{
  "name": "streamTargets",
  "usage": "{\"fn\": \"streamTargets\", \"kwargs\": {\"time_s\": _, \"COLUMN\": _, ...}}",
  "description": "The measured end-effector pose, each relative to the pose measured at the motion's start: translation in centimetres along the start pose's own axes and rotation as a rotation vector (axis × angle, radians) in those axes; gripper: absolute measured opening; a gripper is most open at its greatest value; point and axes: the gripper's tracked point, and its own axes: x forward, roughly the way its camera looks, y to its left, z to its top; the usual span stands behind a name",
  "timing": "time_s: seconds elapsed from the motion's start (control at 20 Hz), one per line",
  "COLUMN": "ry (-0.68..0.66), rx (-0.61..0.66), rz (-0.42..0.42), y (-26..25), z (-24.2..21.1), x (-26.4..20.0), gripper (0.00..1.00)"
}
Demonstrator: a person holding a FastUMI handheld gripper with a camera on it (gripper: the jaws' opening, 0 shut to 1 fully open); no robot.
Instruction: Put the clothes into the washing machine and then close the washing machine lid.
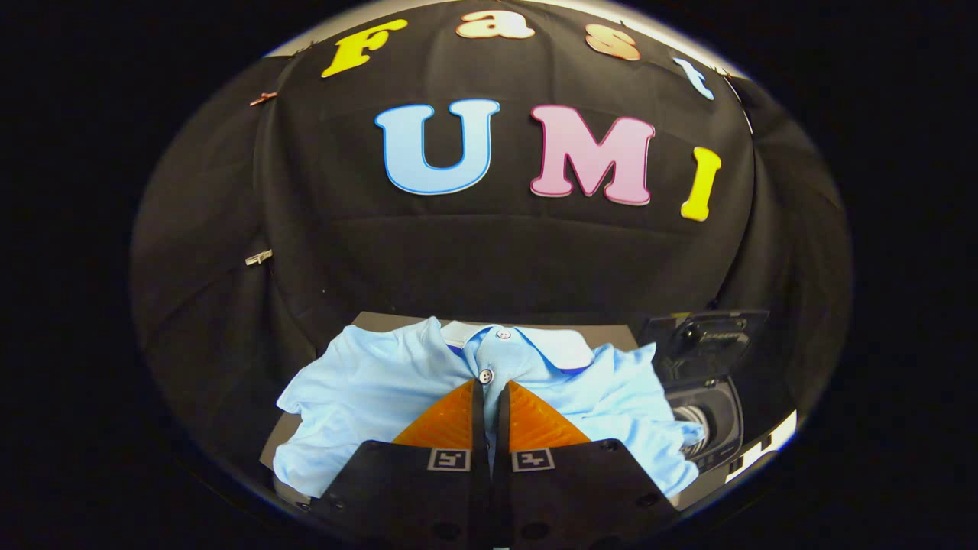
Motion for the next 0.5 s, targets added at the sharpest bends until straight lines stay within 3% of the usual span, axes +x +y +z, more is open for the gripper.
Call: {"fn": "streamTargets", "kwargs": {"time_s": 0.5, "ry": -0.174, "rx": -0.059, "rz": -0.042, "y": -5.3, "z": 4.7, "x": -5.1, "gripper": 0.05}}
